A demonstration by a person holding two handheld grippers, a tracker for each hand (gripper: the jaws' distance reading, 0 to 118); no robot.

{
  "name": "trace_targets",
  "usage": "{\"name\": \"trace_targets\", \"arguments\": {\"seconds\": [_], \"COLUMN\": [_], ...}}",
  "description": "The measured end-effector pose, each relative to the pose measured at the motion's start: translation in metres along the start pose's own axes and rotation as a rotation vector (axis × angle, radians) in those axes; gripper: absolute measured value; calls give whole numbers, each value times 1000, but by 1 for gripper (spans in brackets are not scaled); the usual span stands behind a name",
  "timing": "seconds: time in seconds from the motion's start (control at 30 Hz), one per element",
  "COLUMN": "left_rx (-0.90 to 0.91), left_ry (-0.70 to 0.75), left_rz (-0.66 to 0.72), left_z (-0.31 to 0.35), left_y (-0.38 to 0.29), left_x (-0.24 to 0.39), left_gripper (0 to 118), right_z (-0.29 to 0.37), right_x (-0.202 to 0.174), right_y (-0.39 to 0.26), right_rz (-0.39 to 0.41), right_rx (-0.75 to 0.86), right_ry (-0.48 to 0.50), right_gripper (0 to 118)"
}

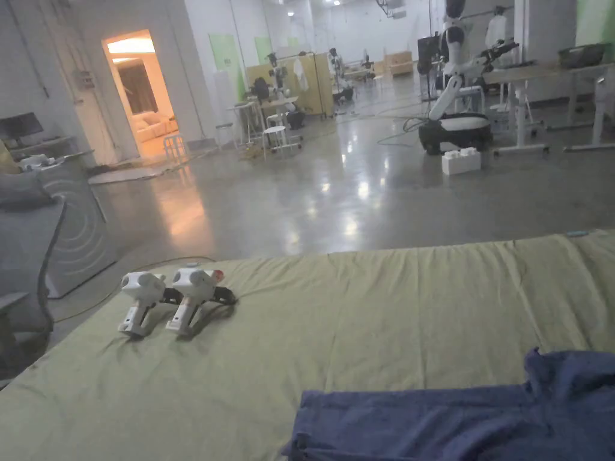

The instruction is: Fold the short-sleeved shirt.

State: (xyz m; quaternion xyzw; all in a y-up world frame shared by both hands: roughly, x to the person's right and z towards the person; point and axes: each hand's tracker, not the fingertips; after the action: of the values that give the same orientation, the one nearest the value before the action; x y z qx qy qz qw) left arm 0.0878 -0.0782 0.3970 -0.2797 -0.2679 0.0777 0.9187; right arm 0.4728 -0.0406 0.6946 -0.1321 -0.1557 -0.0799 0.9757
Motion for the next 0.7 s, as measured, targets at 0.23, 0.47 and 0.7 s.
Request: {"name": "trace_targets", "arguments": {"seconds": [0.23,0.47,0.7], "left_rx": [-160,-233,-263], "left_ry": [101,167,191], "left_rz": [-59,-81,-154], "left_z": [-135,-184,-185], "left_y": [-40,-58,-60], "left_x": [-44,-53,-41], "left_gripper": [50,49,29], "right_z": [-23,-32,-42], "right_x": [27,47,53], "right_y": [-22,-34,-45], "right_rz": [-55,-84,-106], "right_rx": [-122,-195,-254], "right_ry": [-61,-121,-113], "right_gripper": [0,0,0]}}
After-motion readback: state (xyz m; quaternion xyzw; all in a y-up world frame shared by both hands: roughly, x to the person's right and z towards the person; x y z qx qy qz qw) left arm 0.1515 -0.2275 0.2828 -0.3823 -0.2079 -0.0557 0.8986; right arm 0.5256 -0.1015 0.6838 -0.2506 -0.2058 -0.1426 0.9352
